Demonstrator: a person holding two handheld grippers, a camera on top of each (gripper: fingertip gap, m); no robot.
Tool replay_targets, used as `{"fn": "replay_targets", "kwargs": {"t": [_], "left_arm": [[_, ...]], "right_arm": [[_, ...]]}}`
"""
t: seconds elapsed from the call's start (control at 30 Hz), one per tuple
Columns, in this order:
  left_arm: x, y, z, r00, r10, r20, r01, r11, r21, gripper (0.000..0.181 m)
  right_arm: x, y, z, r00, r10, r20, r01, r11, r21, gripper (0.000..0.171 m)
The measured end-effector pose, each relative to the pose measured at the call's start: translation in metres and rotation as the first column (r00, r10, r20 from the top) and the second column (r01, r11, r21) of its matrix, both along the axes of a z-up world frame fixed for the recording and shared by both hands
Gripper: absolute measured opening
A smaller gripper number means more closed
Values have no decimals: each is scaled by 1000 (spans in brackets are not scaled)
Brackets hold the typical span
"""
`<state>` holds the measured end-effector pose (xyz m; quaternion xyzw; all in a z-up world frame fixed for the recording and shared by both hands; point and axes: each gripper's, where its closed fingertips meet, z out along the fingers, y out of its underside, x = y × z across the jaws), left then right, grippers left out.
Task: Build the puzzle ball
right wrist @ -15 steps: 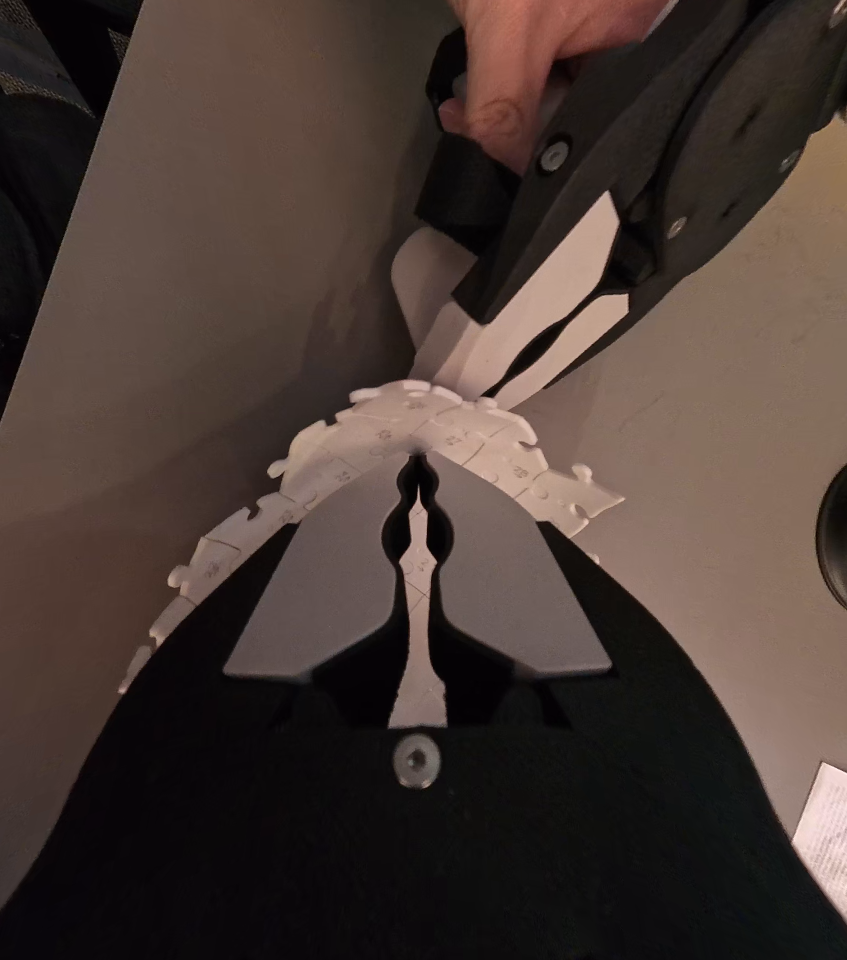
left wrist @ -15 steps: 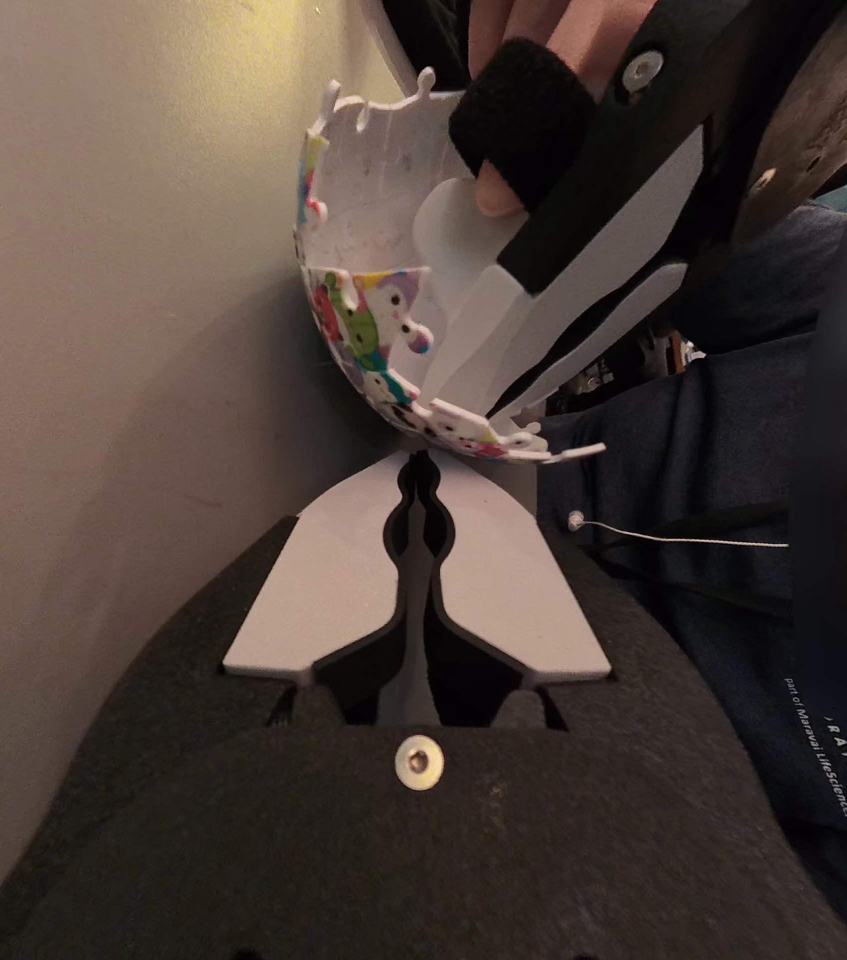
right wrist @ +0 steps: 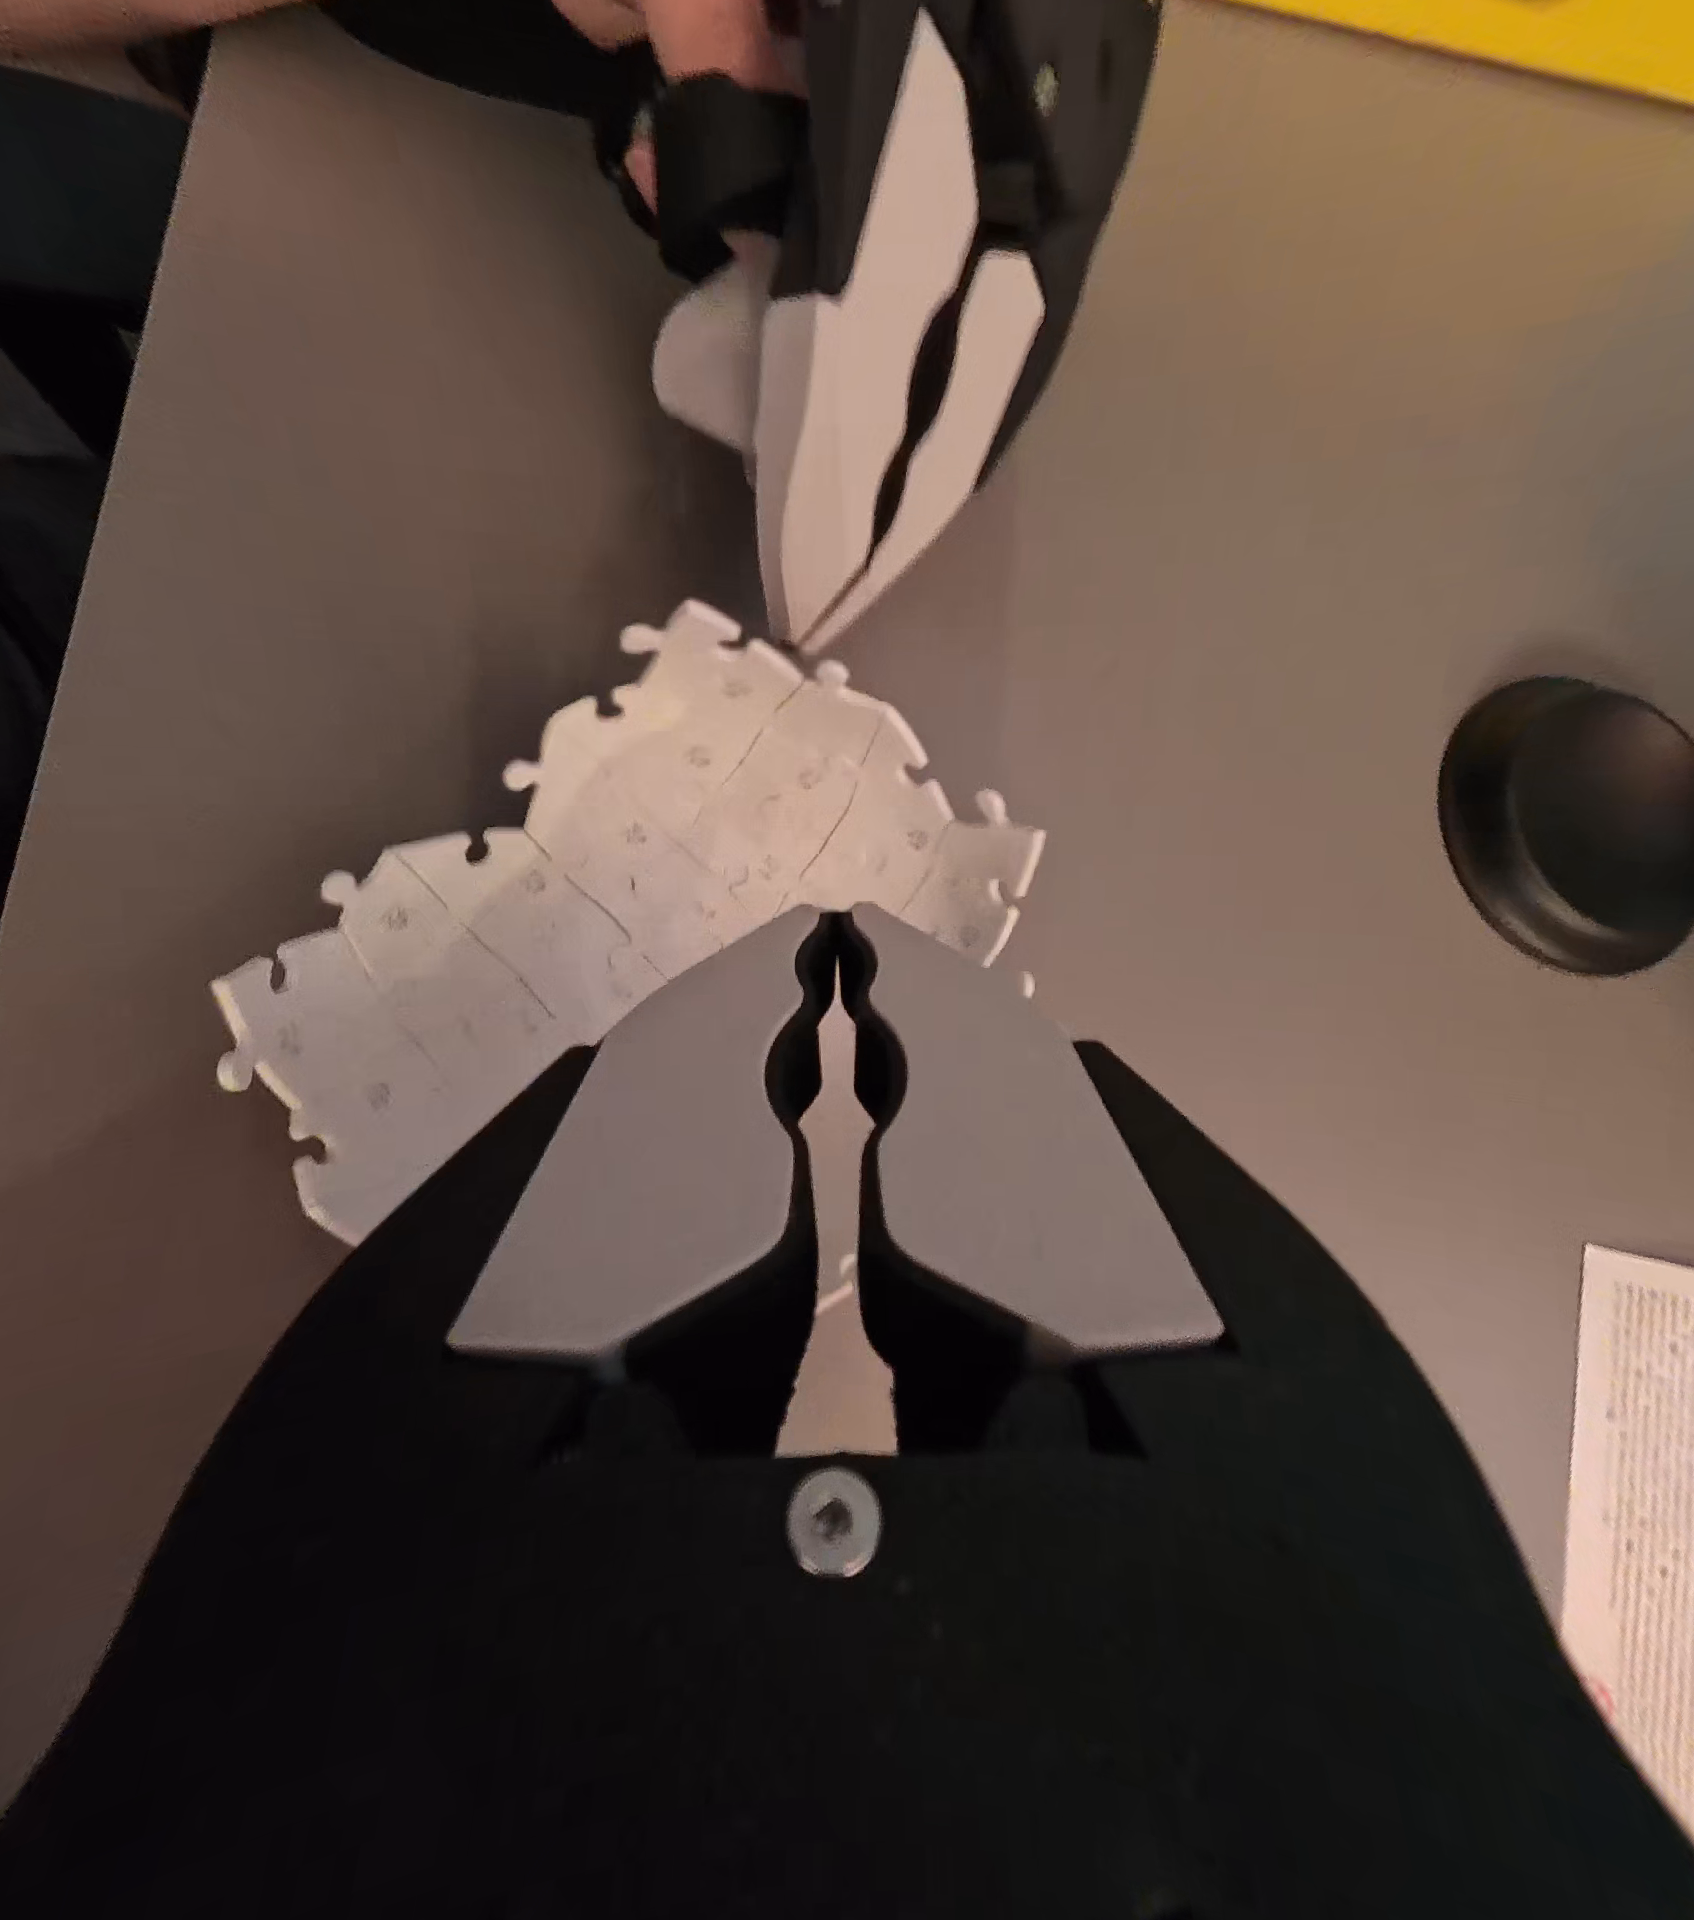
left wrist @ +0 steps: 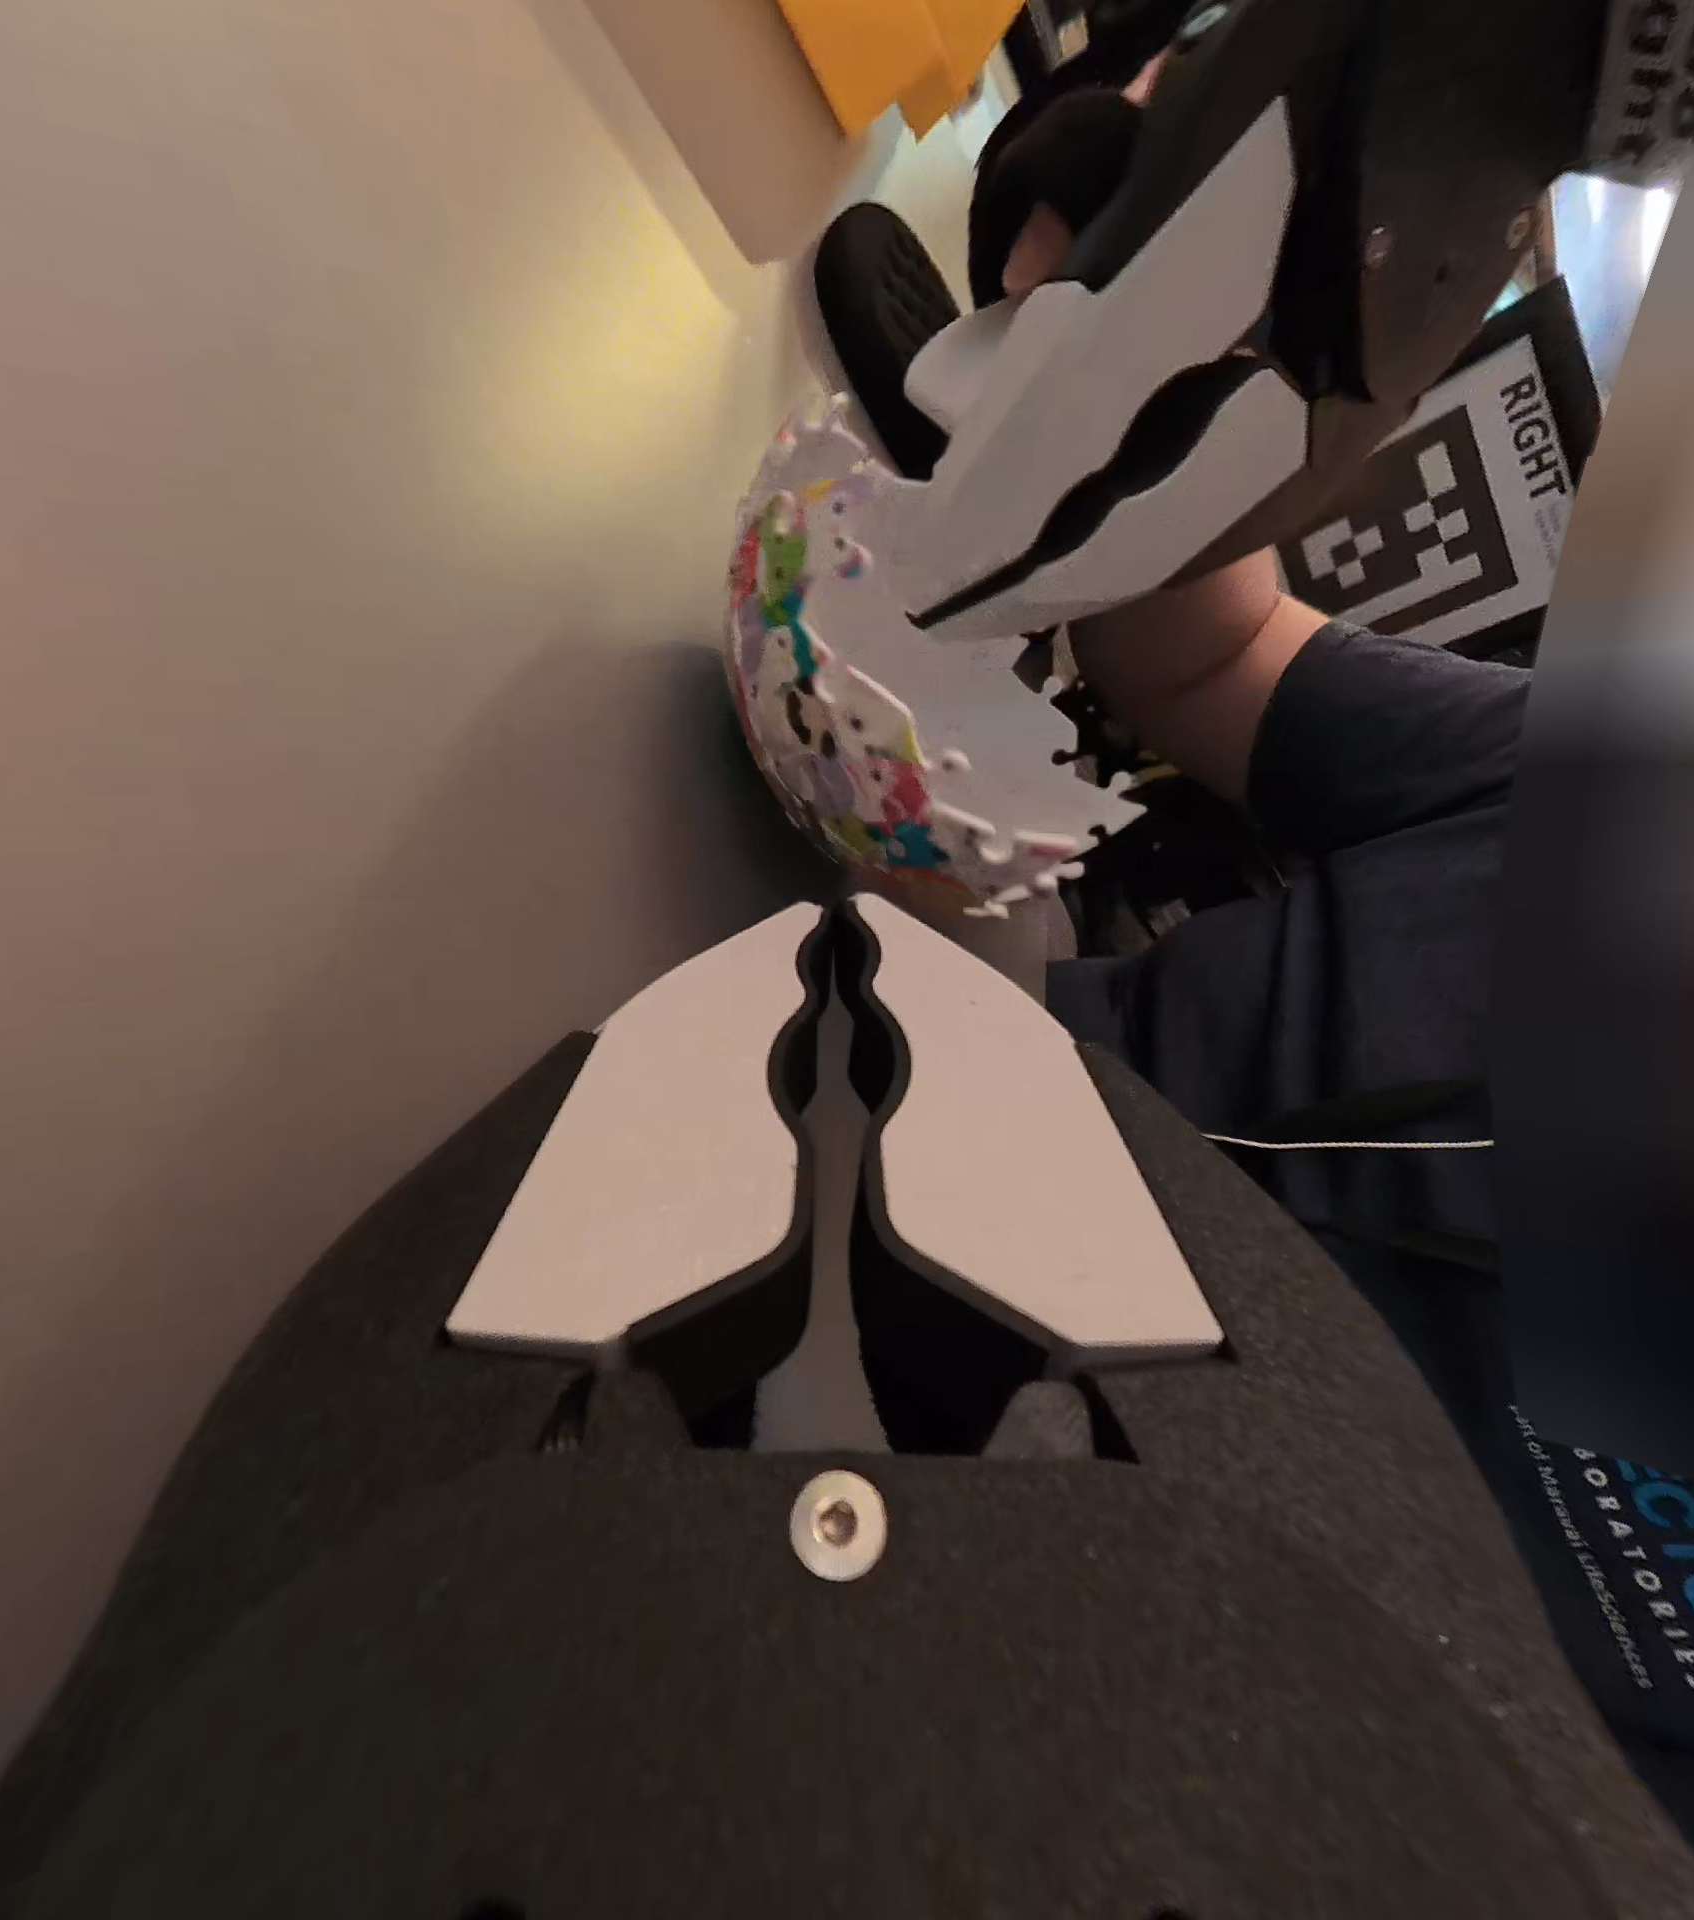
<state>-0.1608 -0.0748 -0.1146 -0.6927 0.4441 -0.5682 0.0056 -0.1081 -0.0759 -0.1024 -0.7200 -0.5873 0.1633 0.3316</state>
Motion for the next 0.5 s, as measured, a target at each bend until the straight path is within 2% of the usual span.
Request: {"fn": "replay_targets", "kwargs": {"t": [0.03,0.1,0.27,0.5], "left_arm": [[-2,1,2,1000,21,12,-22,1000,11,0],[-5,4,8,997,71,38,-72,997,18,12],[-11,0,20,984,149,102,-150,989,10,19],[-2,-20,27,974,171,146,-173,985,4,26]], "right_arm": [[4,1,-1,1000,-18,0,18,1000,-4,1],[12,3,-4,999,-51,-3,50,998,-22,1],[24,4,-12,995,-94,-29,92,994,-63,1],[25,4,-5,990,-100,-102,91,992,-87,1]]}}
